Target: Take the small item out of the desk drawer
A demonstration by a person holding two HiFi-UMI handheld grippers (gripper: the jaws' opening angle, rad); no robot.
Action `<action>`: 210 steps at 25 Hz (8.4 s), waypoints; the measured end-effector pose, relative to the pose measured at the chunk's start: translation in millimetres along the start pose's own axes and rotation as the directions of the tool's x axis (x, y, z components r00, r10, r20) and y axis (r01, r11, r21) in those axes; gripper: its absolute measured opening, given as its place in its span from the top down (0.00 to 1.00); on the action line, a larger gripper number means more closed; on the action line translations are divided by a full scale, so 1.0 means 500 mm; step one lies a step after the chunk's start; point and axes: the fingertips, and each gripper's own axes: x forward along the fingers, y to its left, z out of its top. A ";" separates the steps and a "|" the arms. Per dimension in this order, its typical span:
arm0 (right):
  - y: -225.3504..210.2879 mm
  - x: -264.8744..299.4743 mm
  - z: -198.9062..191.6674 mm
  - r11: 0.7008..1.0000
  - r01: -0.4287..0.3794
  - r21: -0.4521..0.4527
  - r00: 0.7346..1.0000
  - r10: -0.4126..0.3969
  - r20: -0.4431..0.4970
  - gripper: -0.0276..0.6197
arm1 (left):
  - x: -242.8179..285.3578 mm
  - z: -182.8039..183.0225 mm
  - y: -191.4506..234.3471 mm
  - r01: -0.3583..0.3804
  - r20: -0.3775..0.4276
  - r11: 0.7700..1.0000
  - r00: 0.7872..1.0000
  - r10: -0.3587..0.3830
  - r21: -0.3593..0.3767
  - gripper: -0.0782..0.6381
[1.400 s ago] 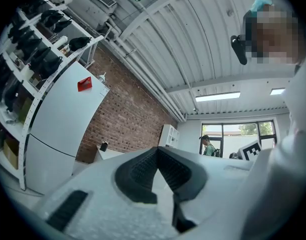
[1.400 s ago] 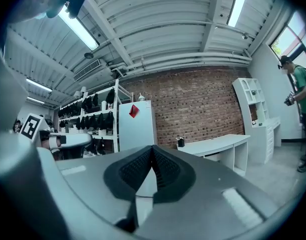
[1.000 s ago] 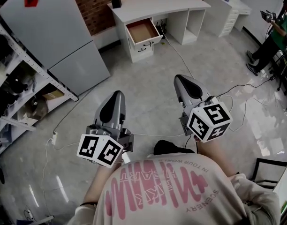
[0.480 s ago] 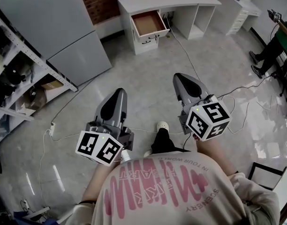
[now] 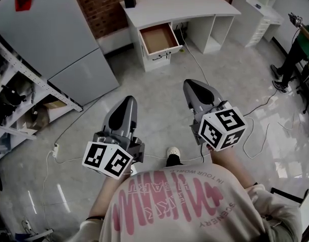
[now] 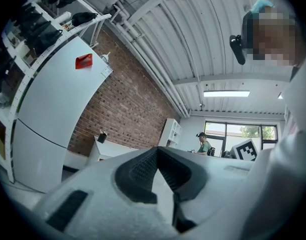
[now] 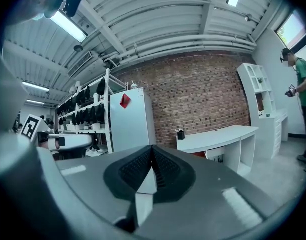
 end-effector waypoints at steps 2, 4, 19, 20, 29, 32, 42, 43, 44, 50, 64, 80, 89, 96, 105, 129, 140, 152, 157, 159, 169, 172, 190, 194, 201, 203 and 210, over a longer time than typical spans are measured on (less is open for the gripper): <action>-0.029 0.028 0.017 1.000 -0.005 -0.006 1.000 0.005 0.003 0.94 | 0.040 0.009 0.010 -0.002 0.011 1.000 1.000 0.002 0.002 0.89; -0.059 0.052 0.034 1.000 -0.010 -0.012 1.000 0.010 0.004 0.94 | 0.077 0.018 0.014 -0.003 0.021 1.000 1.000 0.003 0.004 0.89; -0.189 0.202 0.081 0.995 -0.089 -0.045 0.996 0.090 0.008 0.94 | 0.237 0.014 0.085 -0.070 0.054 0.998 0.996 0.070 0.001 0.89; -0.198 0.210 0.083 0.995 -0.091 -0.042 0.996 0.092 0.010 0.94 | 0.248 0.013 0.087 -0.068 0.052 0.998 0.996 0.068 0.003 0.89; -0.238 0.253 0.064 0.995 -0.096 -0.002 0.995 0.096 0.000 0.94 | 0.289 0.000 0.126 -0.098 0.023 0.995 0.995 0.098 -0.003 0.89; -0.253 0.258 0.062 0.996 -0.085 0.003 0.996 0.085 -0.006 0.94 | 0.312 -0.006 0.128 -0.084 0.009 0.996 0.996 0.084 -0.007 0.89; -0.338 0.225 0.056 1.000 -0.011 0.024 1.000 0.010 0.005 0.94 | 0.390 -0.041 0.087 0.003 -0.023 1.000 1.000 -0.003 -0.002 0.89; -0.345 0.222 0.054 1.000 -0.007 0.027 1.000 0.007 0.006 0.94 | 0.394 -0.045 0.083 0.008 -0.026 1.000 1.000 -0.007 0.000 0.89; -0.352 0.219 0.051 0.999 -0.003 0.032 1.000 0.003 0.005 0.94 | 0.396 -0.050 0.079 0.010 -0.032 1.000 0.999 -0.010 0.001 0.89; -0.355 0.225 0.013 0.997 -0.005 0.072 1.000 0.007 -0.025 0.94 | 0.390 -0.067 0.094 -0.006 -0.055 1.000 0.998 0.006 -0.013 0.89; -0.405 0.357 -0.048 0.994 0.059 0.097 0.989 -0.045 -0.144 0.94 | 0.510 -0.114 0.227 0.016 -0.138 0.992 0.990 -0.033 -0.127 0.89; -0.502 0.653 -0.049 0.980 0.139 0.143 0.974 -0.109 -0.199 0.88 | 0.730 -0.051 0.482 0.039 -0.184 0.987 0.980 -0.068 -0.157 0.89; -0.533 0.800 -0.076 0.976 0.167 0.142 0.959 -0.127 -0.253 0.83 | 0.815 -0.015 0.610 0.049 -0.199 0.987 0.977 -0.079 -0.152 0.89; -0.537 0.872 -0.095 0.974 0.179 0.141 0.953 -0.135 -0.272 0.82 | 0.835 0.013 0.684 0.049 -0.178 0.989 0.981 -0.075 -0.143 0.89; -0.524 0.907 -0.140 0.975 0.166 0.147 0.934 -0.107 -0.340 0.80 | 0.818 -0.001 0.732 -0.001 -0.173 0.986 0.984 -0.029 -0.170 0.89; -0.710 1.172 -0.319 0.990 -0.063 0.124 0.784 0.126 -0.608 0.79 | 0.893 0.007 0.954 -0.435 -0.122 0.891 0.898 0.422 -0.126 0.89; -0.803 1.279 -0.484 0.973 -0.160 0.164 0.615 0.228 -0.755 0.76 | 0.947 -0.099 1.028 -0.592 -0.248 0.793 0.798 0.550 -0.144 0.89; -0.845 1.344 -0.672 0.946 -0.289 0.149 0.410 0.263 -0.874 0.76 | 0.959 -0.209 1.088 -0.706 -0.364 0.690 0.691 0.625 -0.156 0.89; -0.865 1.360 -0.727 0.933 -0.335 0.134 0.331 0.250 -0.910 0.75 | 0.971 -0.232 1.103 -0.736 -0.386 0.657 0.661 0.644 -0.164 0.89; -0.876 1.365 -0.748 0.925 -0.356 0.134 0.305 0.250 -0.919 0.75 | 0.977 -0.246 1.108 -0.745 -0.396 0.646 0.650 0.648 -0.166 0.89; -0.900 1.373 -0.842 0.875 -0.469 0.119 0.164 0.219 -0.962 0.72 | 0.959 -0.299 1.116 -0.794 -0.446 0.582 0.591 0.672 -0.175 0.89; -0.911 1.382 -0.864 0.863 -0.494 0.104 0.138 0.196 -0.971 0.72 | 0.952 -0.309 1.120 -0.802 -0.453 0.570 0.582 0.676 -0.179 0.89; -0.896 1.360 -0.941 0.736 -0.673 0.072 0.019 0.115 -0.993 0.66 | 0.893 -0.353 1.114 -0.845 -0.478 0.488 0.529 0.701 -0.218 0.89; -0.896 1.356 -0.954 0.724 -0.687 0.067 0.013 0.104 -0.994 0.67 | 0.883 -0.359 1.111 -0.852 -0.478 0.476 0.519 0.709 -0.219 0.89; -0.901 1.364 -0.976 0.729 -0.678 0.094 -0.016 0.113 -0.993 0.67 | 0.876 -0.370 1.106 -0.854 -0.481 0.473 0.514 0.710 -0.214 0.89; -0.904 1.365 -0.979 0.736 -0.670 0.102 -0.023 0.116 -0.993 0.67 | 0.872 -0.373 1.103 -0.859 -0.482 0.466 0.508 0.714 -0.214 0.88; -0.908 1.370 -0.984 0.734 -0.672 0.097 -0.033 0.101 -0.994 0.68 | 0.875 -0.374 1.102 -0.858 -0.481 0.460 0.510 0.713 -0.227 0.89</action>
